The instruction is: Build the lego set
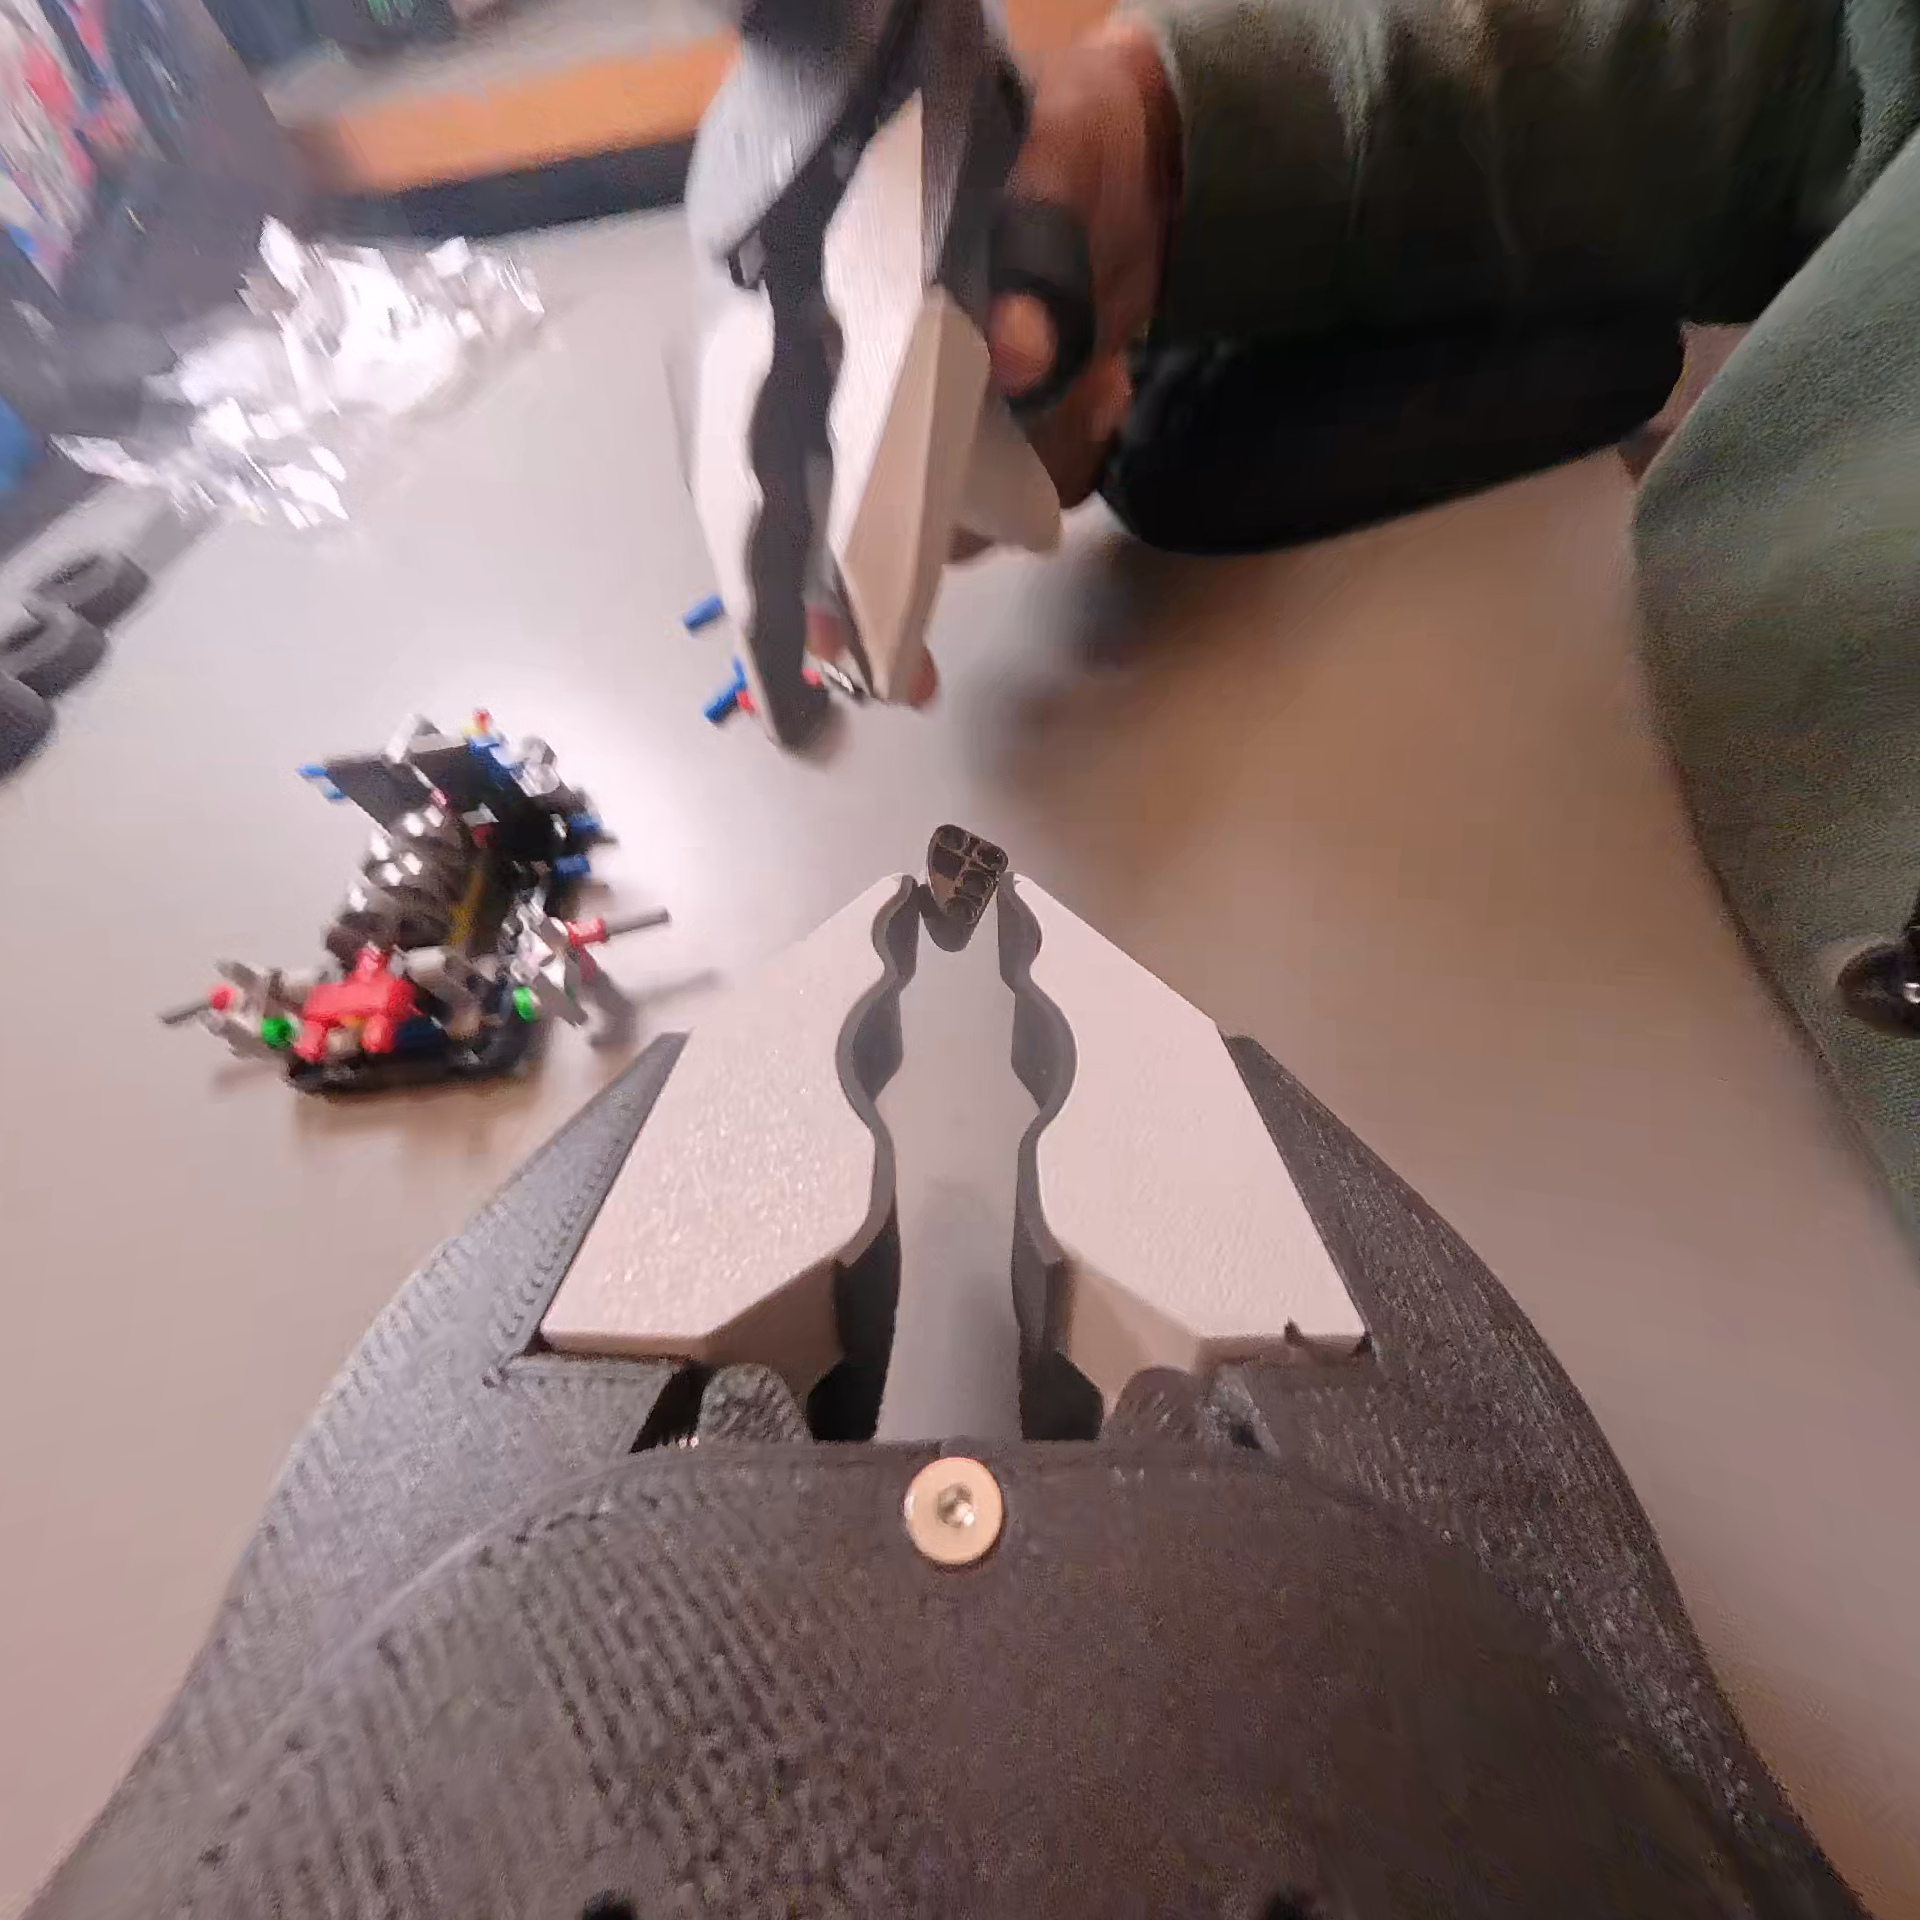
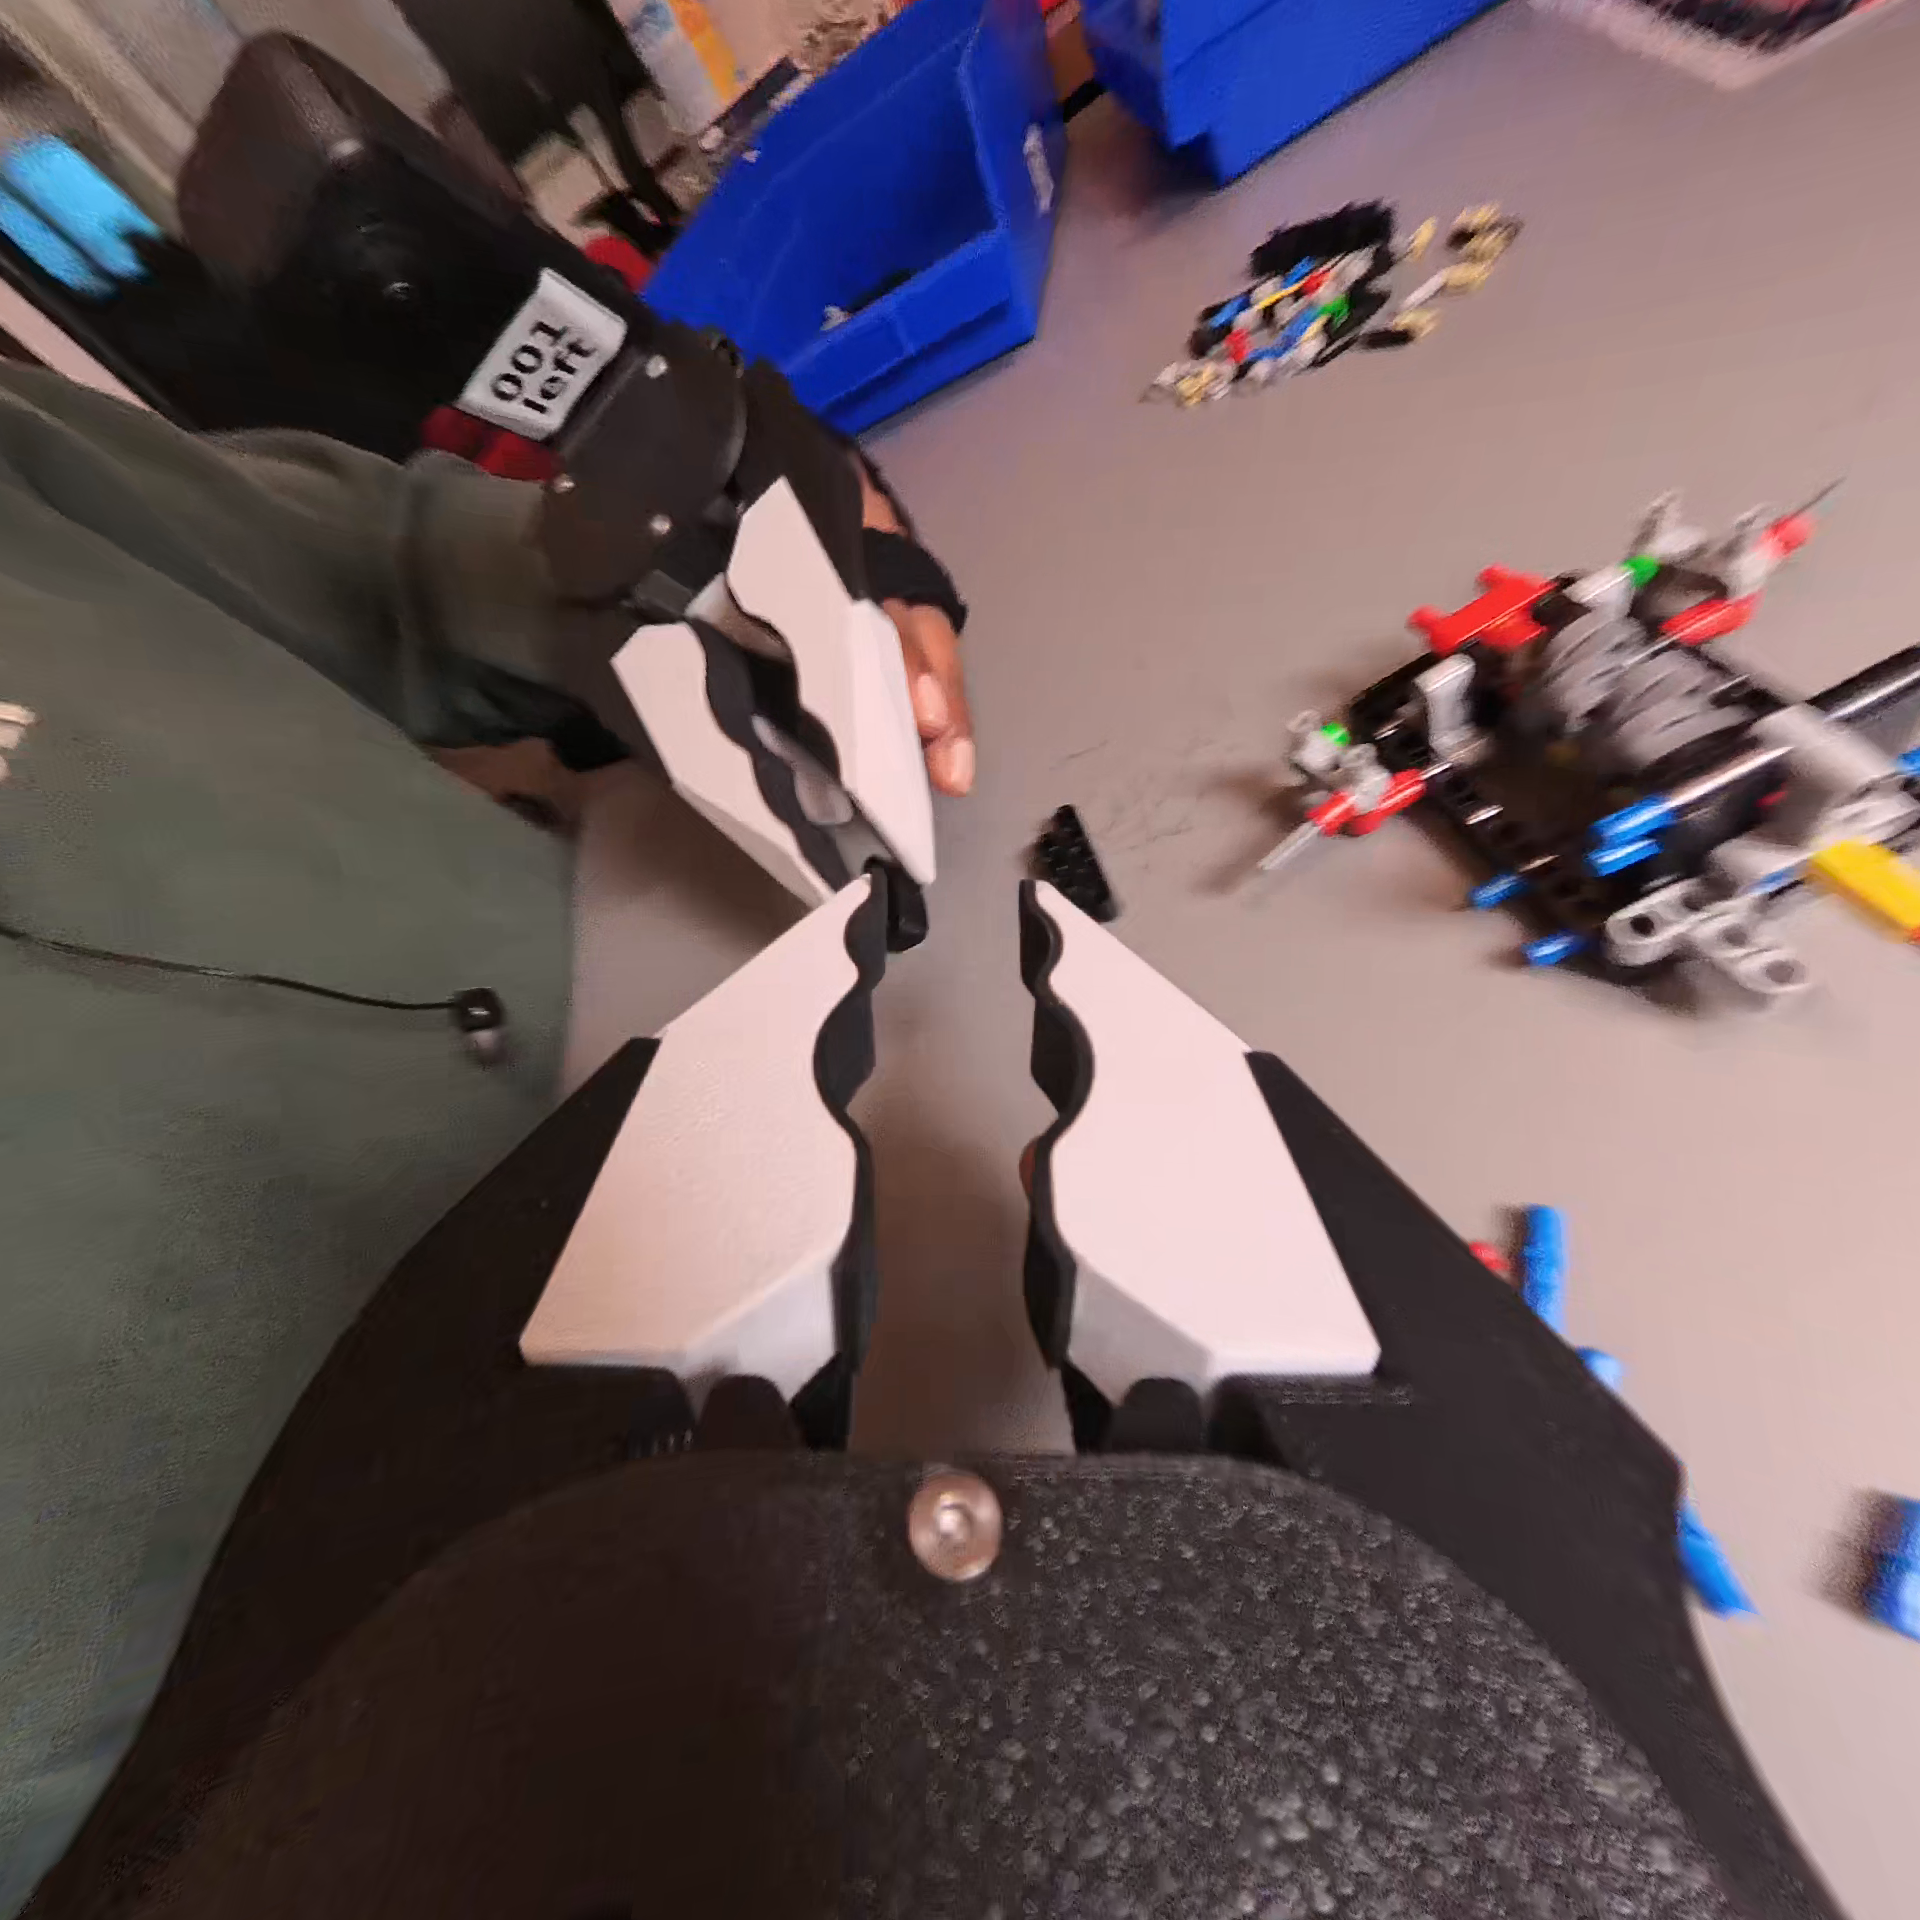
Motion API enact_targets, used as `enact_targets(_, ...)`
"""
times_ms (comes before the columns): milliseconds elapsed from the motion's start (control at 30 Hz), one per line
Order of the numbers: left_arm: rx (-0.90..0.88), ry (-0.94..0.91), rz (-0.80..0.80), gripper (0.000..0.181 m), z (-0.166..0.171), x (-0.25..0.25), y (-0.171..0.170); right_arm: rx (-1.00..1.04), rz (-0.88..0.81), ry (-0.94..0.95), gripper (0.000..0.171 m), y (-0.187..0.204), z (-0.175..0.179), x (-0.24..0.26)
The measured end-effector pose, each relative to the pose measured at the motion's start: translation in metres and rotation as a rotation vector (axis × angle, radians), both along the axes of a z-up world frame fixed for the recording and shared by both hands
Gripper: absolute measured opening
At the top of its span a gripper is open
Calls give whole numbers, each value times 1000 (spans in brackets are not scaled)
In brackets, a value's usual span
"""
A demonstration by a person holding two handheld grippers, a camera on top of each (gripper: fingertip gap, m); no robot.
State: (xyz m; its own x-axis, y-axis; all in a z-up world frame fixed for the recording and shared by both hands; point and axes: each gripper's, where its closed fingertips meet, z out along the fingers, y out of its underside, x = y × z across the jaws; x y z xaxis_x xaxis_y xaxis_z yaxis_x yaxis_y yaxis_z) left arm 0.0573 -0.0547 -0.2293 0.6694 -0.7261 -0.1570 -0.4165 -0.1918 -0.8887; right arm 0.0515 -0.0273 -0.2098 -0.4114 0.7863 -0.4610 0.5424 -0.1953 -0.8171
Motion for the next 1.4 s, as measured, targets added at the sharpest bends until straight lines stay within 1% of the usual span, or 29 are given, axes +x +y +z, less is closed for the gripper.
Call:
enact_targets(33, -44, 13, 8, 12, -8, -1, -2, 62, -32, 34, 22, 6, 1, -3)
enact_targets(133, -143, 78, 40, 12, -27, -3, -4, 173, -104, 135, 23, 15, 7, -7)
enact_targets(267, -207, 114, 66, 13, -38, -5, -5, 370, -189, 217, 23, 30, 8, -10)
enact_targets(433, -228, 110, 101, 14, -40, -7, -2, 398, -219, 240, 21, 36, 12, -10)
enact_targets(533, -221, 135, 116, 16, -41, -10, -1, 418, -182, 214, 21, 34, 6, -6)
enact_targets(600, -231, 139, 102, 23, -40, -10, -4, 435, -102, 164, 21, 26, -5, 1)
enact_targets(733, -281, 109, 40, 27, -41, -9, -14, 548, 44, 86, 19, 5, -28, 12)
enact_targets(900, -306, 102, -38, 20, -40, -1, -26, 703, 147, 21, 17, -18, -51, 16)
enact_targets(1000, -323, 60, -89, 17, -36, 7, -32, 714, 168, 25, 15, -27, -51, 15)
enact_targets(1100, -307, 44, -29, 17, -31, -5, -23, 741, 145, 2, 17, -26, -53, 12)
enact_targets(1233, -246, 107, 116, 22, -31, -38, -2, 703, 120, -53, 33, -34, -54, 7)
enact_targets(1300, -237, 128, 133, 26, -35, -45, 3, 713, 126, -65, 36, -34, -56, 6)
enact_targets(1400, -260, 97, 119, 29, -40, -43, 9, 686, 129, -71, 36, -32, -54, 9)
